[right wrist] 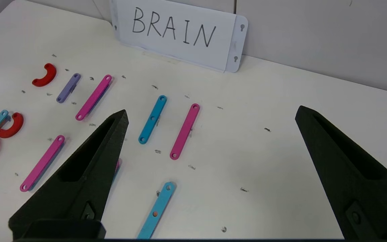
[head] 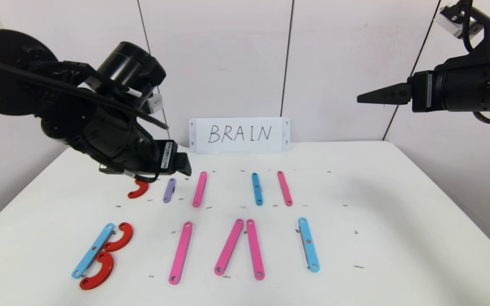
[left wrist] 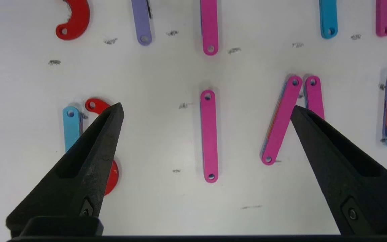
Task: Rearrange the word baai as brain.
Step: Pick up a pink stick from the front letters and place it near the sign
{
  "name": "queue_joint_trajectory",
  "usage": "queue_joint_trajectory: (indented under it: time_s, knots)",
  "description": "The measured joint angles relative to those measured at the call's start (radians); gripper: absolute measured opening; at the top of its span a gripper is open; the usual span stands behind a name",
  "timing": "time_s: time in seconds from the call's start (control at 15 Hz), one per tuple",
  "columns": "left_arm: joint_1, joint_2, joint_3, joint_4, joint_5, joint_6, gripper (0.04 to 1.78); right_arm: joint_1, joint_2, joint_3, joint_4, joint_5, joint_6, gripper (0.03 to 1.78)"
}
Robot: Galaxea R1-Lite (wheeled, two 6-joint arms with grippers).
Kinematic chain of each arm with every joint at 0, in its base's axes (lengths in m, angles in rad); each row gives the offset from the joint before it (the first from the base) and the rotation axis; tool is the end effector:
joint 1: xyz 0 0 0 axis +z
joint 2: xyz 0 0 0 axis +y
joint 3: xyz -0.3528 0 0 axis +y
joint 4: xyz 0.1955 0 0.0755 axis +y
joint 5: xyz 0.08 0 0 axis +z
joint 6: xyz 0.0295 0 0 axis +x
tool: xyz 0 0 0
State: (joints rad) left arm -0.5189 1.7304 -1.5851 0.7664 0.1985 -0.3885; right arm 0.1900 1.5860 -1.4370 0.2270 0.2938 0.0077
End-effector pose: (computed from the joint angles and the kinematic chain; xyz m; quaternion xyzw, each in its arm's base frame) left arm 0.2870 -0.1572 0.3086 -0.0195 0.4321 -0.0610 0.8996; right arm 0.3034 0.0670 0.3587 0.0134 0.1875 0.2346 0.9537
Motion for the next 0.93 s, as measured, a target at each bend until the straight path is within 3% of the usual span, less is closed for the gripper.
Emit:
queue_joint_trajectory:
  time_s: [0.47,0.93]
  knots:
    - [-0.060,-0.073,0.360,-0.151,-0.003,-0.047,1.75,0.001,0.000,0.001,0.000,0.000,0.000,1.74]
    - [-0.050,0.126,0.423,-0.273,-0.009,-0.107,1.75,-0.001,0.000,0.002,0.000,0.000,0.000,1.74]
